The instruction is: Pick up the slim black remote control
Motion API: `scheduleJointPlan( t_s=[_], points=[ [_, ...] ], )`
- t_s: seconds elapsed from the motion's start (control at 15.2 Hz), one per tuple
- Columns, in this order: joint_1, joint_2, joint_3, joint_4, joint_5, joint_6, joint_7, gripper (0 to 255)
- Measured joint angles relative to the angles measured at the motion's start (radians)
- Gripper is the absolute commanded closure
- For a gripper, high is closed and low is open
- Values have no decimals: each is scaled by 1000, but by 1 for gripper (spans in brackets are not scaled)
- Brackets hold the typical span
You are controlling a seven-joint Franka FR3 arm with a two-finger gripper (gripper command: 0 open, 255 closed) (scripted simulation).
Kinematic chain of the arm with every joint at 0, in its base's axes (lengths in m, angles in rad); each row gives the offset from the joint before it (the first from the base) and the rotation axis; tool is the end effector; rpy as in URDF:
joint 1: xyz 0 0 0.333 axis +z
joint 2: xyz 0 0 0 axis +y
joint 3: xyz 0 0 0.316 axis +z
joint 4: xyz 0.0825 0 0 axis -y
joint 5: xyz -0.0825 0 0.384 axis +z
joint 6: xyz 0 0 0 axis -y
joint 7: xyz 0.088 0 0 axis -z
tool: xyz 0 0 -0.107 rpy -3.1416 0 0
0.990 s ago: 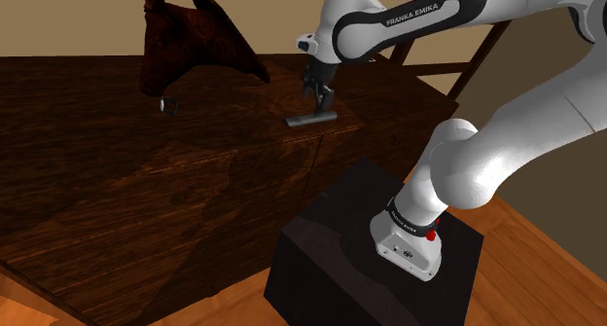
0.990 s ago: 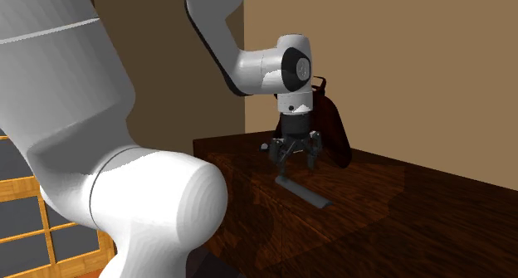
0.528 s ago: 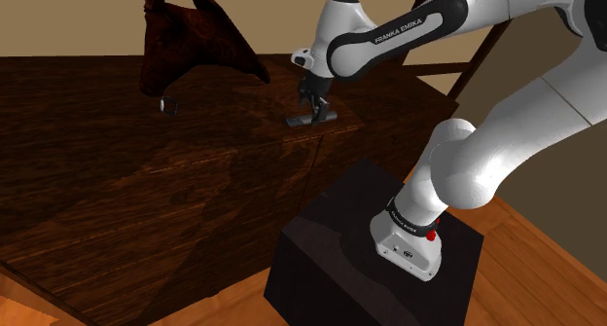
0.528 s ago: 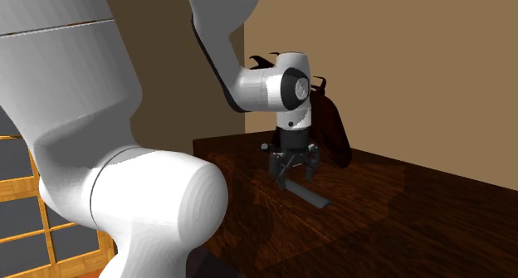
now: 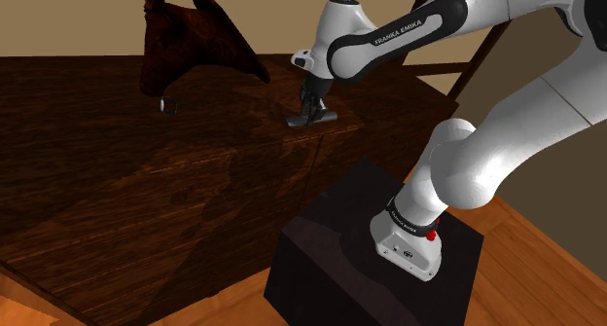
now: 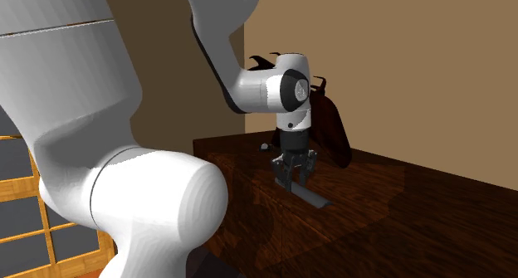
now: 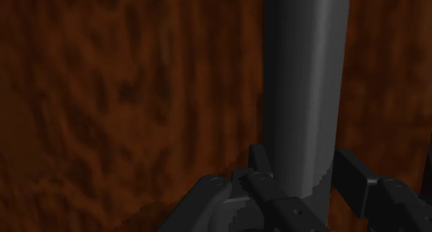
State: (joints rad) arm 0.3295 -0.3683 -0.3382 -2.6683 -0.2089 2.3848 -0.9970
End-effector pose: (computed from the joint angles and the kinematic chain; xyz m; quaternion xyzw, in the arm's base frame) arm 0.4020 0.0002 0.3561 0.8379 0.5444 0.0258 0.0302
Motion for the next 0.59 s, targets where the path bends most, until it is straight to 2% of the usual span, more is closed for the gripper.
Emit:
scheduleJointPlan(
  t_s=[0.26,0.59],
  points=[
    [-1,-2,0,4,0,-6,-1,255],
    [-1,-41,11,34,1,-74,2,255]
  ],
)
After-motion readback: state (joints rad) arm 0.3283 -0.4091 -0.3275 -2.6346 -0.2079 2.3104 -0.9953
